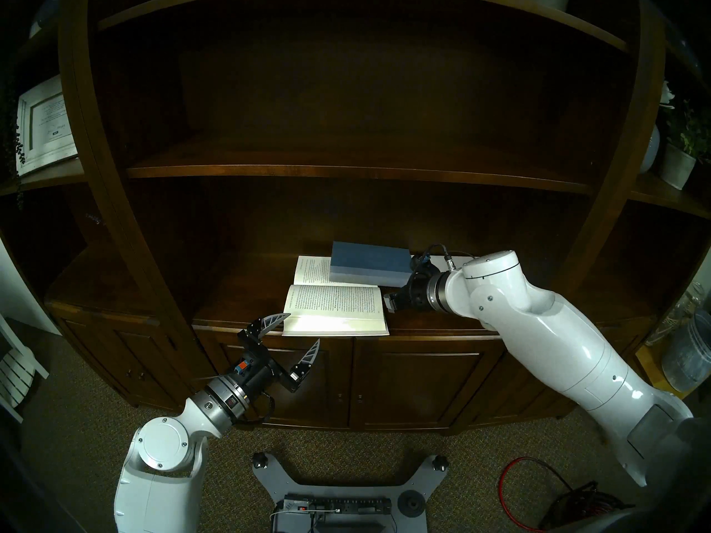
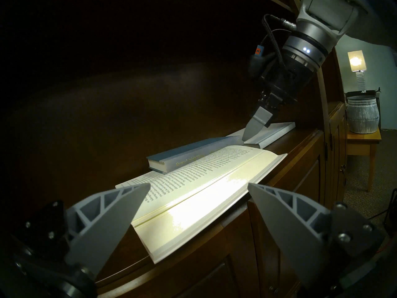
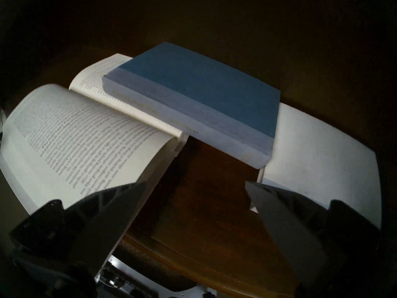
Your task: Close the books and align them horizontally on the shelf
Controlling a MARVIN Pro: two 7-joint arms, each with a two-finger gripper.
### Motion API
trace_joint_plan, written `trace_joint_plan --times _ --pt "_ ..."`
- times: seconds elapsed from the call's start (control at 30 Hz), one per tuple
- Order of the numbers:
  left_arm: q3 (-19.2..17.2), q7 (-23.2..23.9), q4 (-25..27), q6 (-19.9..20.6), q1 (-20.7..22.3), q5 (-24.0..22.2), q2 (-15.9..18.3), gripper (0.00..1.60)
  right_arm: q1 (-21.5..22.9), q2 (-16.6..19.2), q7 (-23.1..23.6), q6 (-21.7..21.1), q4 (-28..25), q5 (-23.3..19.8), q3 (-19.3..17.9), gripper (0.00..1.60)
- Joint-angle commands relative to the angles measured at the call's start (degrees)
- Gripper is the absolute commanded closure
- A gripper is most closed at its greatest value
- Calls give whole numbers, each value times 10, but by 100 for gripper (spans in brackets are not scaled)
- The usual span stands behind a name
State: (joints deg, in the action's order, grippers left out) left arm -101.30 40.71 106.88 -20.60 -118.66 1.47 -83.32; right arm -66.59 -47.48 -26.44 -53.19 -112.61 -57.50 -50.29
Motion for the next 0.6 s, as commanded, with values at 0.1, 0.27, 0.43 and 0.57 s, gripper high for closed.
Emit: trace_joint_plan --times 0.1,0.27,0.43,0.57 --pt "1 0 17 -5 8 -2 1 0 32 65 33 23 -30 89 45 0" --pt "1 0 17 -5 9 -2 0 0 60 63 68 30 0 124 75 0" --pt "1 1 16 -5 9 -2 0 0 81 56 86 36 25 149 93 0" --pt "1 1 16 -5 9 -2 0 0 105 43 98 49 56 186 115 0"
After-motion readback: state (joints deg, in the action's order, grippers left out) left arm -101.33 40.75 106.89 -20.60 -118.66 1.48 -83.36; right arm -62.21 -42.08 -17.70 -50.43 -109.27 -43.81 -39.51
